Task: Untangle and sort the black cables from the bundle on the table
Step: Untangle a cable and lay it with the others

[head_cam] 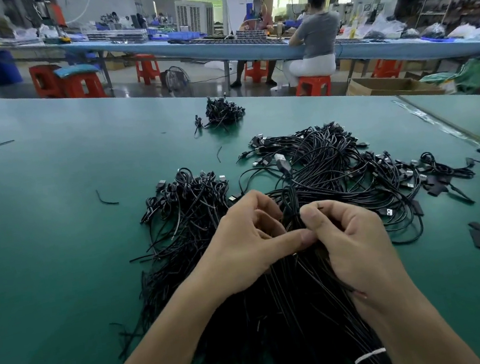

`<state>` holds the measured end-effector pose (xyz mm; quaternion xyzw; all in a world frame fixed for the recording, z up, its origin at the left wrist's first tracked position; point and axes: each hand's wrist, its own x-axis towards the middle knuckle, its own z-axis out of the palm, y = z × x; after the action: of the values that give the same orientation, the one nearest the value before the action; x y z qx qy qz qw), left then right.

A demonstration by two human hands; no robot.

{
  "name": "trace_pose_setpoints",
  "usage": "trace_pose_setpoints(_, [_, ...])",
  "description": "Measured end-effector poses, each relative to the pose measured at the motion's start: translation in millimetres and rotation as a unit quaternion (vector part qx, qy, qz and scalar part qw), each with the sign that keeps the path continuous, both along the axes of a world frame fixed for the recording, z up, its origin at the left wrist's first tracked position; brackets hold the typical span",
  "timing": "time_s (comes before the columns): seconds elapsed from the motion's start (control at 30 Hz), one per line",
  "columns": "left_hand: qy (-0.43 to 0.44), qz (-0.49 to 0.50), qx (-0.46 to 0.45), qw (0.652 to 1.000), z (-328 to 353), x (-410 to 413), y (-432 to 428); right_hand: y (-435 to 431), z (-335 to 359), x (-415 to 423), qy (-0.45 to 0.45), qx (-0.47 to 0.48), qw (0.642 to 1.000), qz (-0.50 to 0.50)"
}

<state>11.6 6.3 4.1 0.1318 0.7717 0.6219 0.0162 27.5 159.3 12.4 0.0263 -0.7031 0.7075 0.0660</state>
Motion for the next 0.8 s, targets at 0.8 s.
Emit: trace_pose_setpoints(0.8, [0.157,0.256,-0.032,0.953,4.5,-24.0,-29.3,-0.1,-6.9,-1.4,-0.177,-0.056,0.982,0.027])
